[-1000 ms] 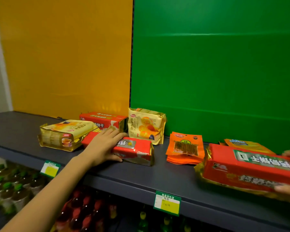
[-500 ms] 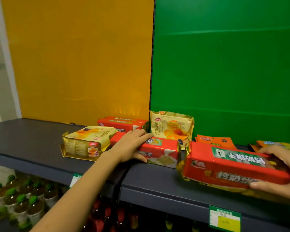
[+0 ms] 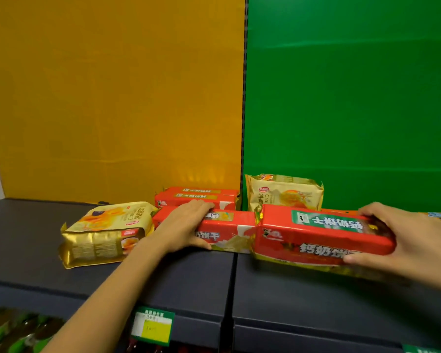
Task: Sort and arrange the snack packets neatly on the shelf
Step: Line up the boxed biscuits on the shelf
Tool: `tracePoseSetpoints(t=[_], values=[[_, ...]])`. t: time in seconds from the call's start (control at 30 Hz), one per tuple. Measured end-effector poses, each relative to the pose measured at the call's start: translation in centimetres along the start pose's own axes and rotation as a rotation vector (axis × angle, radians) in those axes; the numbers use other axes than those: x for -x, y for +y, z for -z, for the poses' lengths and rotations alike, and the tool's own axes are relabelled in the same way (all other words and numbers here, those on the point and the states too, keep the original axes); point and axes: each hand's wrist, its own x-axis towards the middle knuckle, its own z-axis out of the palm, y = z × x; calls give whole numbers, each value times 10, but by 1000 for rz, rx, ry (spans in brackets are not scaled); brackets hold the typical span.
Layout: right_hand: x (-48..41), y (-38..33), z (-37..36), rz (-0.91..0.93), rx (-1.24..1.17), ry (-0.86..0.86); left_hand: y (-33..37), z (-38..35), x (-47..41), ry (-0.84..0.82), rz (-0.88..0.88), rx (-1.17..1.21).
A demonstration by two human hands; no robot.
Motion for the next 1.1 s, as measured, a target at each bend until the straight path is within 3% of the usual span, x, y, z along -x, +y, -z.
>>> tracePoseSetpoints(t=[0.2, 0.43, 0.6, 0.73, 0.83, 0.97, 1.1], values=[[-35, -38, -28, 123, 0, 41, -41, -5, 8, 35, 77, -114], [-51, -107, -70, 172, 37, -160, -61, -13, -6, -14, 95, -48], [-71, -140, -87, 153, 16, -152, -75, -3, -10, -14, 184, 346], [-86, -165, -97, 143, 10, -107, -94, -3, -5, 203, 411, 324], [-94, -181, -106, 124, 70, -55, -107, -1, -1, 239, 603, 665], [-102, -197, -119, 110, 134, 43, -103, 3, 6, 238, 719, 1058], [-103, -203, -127, -2, 19, 221, -99, 3, 10, 203, 760, 1227]])
